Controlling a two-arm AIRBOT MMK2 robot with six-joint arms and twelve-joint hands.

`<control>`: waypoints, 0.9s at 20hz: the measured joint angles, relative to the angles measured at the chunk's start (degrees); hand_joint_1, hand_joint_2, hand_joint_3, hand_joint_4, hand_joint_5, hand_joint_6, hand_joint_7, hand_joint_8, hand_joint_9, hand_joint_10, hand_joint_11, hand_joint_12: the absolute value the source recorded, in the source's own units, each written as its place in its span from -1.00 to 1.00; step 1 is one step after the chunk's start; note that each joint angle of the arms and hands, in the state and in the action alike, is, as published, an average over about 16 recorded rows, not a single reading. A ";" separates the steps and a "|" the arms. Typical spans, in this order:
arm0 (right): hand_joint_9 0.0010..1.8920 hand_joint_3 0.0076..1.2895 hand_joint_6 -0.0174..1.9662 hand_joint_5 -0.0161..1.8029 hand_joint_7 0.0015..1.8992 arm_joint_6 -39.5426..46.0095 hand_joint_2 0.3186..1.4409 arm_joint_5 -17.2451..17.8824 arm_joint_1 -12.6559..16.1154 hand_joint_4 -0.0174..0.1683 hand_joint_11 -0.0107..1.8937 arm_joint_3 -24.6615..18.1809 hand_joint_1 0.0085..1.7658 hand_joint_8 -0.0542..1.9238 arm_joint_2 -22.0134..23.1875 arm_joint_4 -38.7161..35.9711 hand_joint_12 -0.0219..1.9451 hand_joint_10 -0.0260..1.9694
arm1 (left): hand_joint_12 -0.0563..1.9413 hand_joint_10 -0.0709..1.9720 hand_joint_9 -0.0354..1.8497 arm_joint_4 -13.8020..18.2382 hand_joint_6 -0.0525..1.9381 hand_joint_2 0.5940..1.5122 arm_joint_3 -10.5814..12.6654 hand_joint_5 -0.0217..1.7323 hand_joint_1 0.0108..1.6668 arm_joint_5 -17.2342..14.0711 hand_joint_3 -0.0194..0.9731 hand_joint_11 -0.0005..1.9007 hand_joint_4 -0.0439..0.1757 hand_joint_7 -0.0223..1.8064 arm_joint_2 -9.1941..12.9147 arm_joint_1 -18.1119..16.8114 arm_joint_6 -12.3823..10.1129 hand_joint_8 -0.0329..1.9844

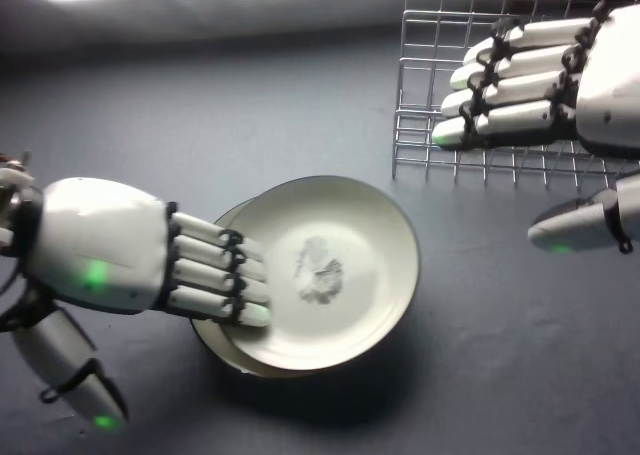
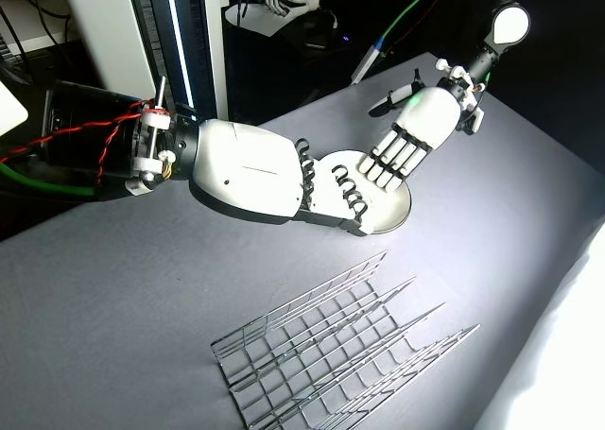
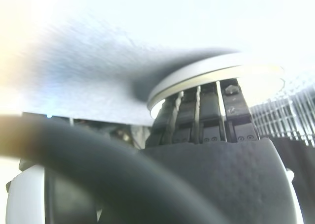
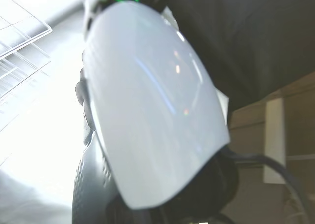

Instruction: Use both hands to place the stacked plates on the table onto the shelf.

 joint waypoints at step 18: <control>-0.93 -0.99 -0.96 -0.85 -0.91 -0.52 0.30 9.95 0.94 -0.74 -0.97 5.48 -0.07 -0.93 -3.28 -19.25 -0.81 -0.97 | -0.93 -0.95 -0.94 -2.35 -0.98 -0.07 1.64 -0.99 -1.00 1.95 -0.92 -0.98 -0.65 -0.99 -6.49 -1.96 -0.23 -0.99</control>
